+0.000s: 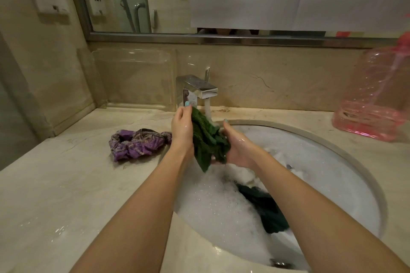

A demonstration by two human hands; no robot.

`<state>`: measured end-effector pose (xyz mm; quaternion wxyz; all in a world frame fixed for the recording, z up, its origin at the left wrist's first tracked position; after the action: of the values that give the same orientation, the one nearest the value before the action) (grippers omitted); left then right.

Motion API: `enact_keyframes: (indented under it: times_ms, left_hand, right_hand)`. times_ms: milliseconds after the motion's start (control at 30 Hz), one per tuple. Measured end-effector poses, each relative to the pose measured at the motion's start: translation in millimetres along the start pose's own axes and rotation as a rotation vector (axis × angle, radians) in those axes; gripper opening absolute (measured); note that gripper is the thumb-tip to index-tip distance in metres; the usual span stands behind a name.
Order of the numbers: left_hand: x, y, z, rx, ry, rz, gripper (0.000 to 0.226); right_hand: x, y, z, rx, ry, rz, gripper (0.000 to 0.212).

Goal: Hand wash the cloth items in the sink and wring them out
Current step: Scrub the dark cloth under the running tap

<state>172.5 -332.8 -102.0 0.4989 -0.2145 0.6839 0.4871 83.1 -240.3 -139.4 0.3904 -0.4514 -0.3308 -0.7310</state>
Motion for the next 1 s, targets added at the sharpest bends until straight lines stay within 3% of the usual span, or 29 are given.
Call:
enact_keyframes:
  times_ms: [100, 200, 333, 433, 533, 700, 767, 867, 1000]
  left_hand:
    - [3, -1, -1, 0.077, 0.045, -0.158, 0.025]
    - [9, 8, 7, 0.132, 0.059, -0.342, 0.023]
    - [12, 19, 6, 0.029, 0.062, -0.345, 0.030]
    - [11, 8, -3, -0.064, 0.075, -0.407, 0.018]
    - [12, 6, -3, -0.046, 0.169, -0.603, 0.015]
    - [9, 23, 15, -0.005, 0.206, -0.485, 0.031]
    - [8, 21, 8, -0.020, 0.194, -0.460, 0.032]
    - [9, 8, -5, -0.036, 0.097, -0.384, 0.032]
    - [13, 10, 5, 0.055, -0.049, -0.328, 0.025]
  right_hand:
    - [13, -2, 1, -0.098, -0.172, -0.031, 0.032]
    - [25, 4, 2, -0.236, -0.340, -0.011, 0.024]
    - [34, 22, 12, -0.421, -0.587, 0.209, 0.021]
    - [30, 39, 13, -0.410, -0.735, 0.369, 0.017]
    - [34, 41, 6, -0.452, -0.700, 0.393, 0.020]
    - [30, 19, -26, -0.470, -0.377, 0.119, 0.030]
    - [31, 25, -12, -0.517, -0.451, 0.196, 0.032]
    - [37, 42, 16, -0.545, -0.700, 0.410, 0.039]
    - [41, 35, 14, -0.559, -0.647, 0.481, 0.037]
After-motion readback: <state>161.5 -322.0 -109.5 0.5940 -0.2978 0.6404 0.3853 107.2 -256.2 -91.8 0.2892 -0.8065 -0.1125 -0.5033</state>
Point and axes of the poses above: each hand's wrist, its own z-axis away from the middle knuckle, its own y-axis out of the palm, x = y × z, the point moved 4 cm from there along -z, towards the middle knuckle, and after that the axes turned 6 degrees about z, right-handed, at the moved point
